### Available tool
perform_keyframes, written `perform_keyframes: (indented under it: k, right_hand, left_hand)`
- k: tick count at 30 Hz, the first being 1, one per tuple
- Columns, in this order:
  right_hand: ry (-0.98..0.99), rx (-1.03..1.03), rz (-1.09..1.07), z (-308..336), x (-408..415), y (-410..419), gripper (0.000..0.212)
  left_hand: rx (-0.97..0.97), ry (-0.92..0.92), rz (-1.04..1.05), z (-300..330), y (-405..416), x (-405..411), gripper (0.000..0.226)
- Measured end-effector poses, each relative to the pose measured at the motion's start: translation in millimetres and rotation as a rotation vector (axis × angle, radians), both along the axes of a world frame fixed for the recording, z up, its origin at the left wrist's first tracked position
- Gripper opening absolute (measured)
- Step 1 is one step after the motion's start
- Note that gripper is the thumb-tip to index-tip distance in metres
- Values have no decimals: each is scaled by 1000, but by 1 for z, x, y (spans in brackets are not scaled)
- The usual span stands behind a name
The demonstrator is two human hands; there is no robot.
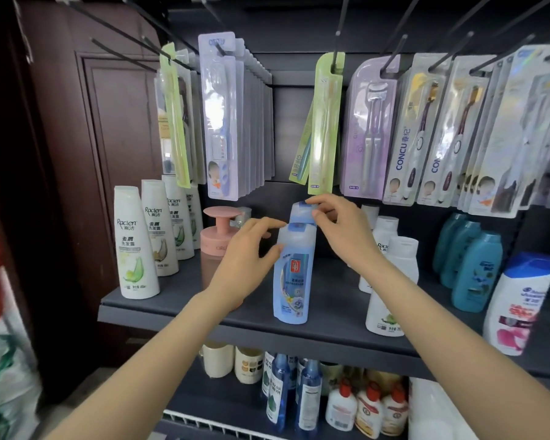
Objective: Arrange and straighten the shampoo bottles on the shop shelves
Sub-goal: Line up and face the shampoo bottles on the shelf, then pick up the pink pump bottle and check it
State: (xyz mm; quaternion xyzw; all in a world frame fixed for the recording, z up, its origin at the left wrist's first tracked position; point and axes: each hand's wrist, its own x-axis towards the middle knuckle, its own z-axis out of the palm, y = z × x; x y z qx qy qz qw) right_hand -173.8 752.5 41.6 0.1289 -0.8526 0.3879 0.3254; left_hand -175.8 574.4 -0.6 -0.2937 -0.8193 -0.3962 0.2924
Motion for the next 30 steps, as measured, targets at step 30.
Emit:
perform_keyframes:
  k: [30]
  right_hand:
    - [-439,-328,-74,-99,-34,-161,69]
  left_hand:
    - [40,-398,-166,-12,-122,-80,76]
